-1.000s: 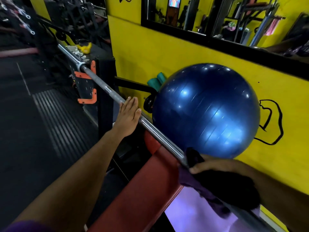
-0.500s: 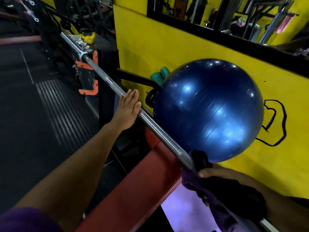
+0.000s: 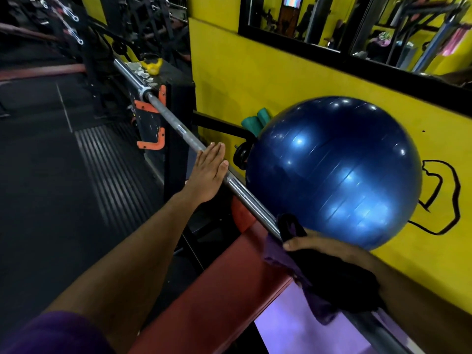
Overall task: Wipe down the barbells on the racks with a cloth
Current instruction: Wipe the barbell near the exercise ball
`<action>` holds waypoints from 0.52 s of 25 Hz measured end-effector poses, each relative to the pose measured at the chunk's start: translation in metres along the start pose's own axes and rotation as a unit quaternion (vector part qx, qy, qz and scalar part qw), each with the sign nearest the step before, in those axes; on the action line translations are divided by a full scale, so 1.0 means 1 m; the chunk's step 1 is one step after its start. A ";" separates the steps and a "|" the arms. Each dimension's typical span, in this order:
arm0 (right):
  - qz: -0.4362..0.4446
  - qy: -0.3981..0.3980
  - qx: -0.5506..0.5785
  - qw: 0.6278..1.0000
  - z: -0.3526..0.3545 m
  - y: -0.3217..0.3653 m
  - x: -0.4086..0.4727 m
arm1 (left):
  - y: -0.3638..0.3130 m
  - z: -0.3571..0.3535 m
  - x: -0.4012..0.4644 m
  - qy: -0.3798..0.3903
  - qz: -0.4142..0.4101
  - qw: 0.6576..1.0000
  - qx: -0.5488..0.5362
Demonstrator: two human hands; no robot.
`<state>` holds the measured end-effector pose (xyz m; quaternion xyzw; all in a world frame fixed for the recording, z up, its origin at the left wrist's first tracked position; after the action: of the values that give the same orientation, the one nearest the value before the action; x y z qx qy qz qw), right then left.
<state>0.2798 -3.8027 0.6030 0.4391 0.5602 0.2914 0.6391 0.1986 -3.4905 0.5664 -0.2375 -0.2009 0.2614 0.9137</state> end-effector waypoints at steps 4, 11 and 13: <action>-0.004 0.015 0.008 1.000 0.013 -0.018 -0.043 | 0.004 -0.003 0.003 0.001 -0.006 1.000 0.007; 0.222 -0.195 -0.412 0.862 0.015 0.068 -0.022 | 0.008 0.008 0.007 0.029 -0.025 0.998 0.053; 0.285 -0.198 -0.441 0.828 -0.011 0.080 -0.003 | 0.021 0.018 0.020 0.019 0.011 0.996 0.085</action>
<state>0.2783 -3.7677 0.6753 0.2992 0.0831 0.5834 0.7505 0.1969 -3.4571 0.5746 -0.1658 -0.1582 0.2828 0.9314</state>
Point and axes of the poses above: each hand's wrist, its own x-axis towards the middle knuckle, its own z-axis out of the back of the hand, y = z × x, the point moved 2 cm from there along x, towards the middle knuckle, and after that the axes turned 7 degrees about z, right-handed, at the moved point
